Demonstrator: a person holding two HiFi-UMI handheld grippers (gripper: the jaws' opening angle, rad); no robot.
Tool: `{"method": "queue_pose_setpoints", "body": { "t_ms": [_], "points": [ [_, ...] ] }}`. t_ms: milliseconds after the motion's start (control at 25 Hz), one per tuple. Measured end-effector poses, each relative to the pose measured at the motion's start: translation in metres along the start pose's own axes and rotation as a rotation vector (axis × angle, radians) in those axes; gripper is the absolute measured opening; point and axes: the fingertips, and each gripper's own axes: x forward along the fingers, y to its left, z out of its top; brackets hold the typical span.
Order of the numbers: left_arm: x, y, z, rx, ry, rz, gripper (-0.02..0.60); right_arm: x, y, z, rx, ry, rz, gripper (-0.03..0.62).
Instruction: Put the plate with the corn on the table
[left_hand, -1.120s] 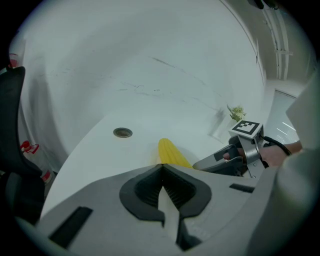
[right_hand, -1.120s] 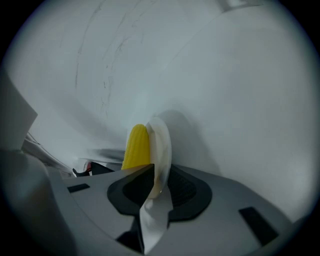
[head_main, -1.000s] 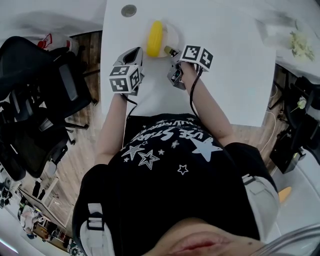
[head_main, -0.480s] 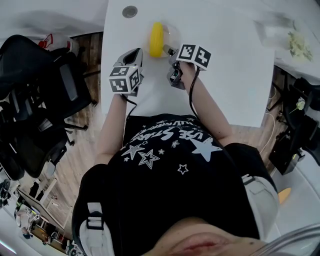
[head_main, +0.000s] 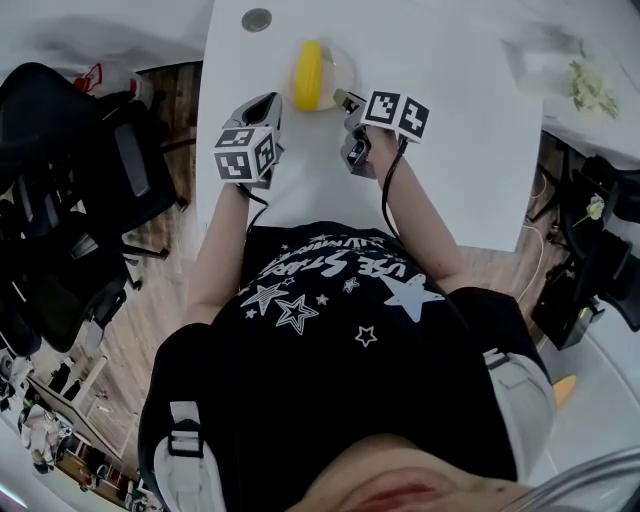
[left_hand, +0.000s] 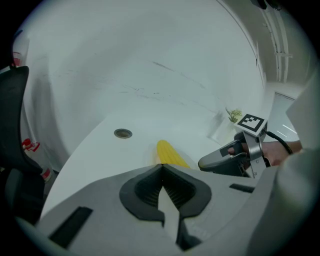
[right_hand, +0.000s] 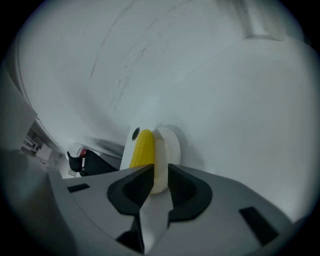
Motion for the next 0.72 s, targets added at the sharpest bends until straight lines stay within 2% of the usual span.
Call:
{"method": "queue_pose_setpoints", "body": {
  "t_ms": [440, 720],
  "points": [
    [-0.023, -0.036, 0.003, -0.035, -0.062, 0.052, 0.006, -0.043, 0.013, 0.004, -0.254, -0.024, 0.108, 0.023],
    [-0.039, -0.07, -0.009, -0.06, -0.094, 0.119, 0.006, -0.072, -0.004, -0.007, -0.282, 0.032, 0.176, 0.014]
  ]
}}
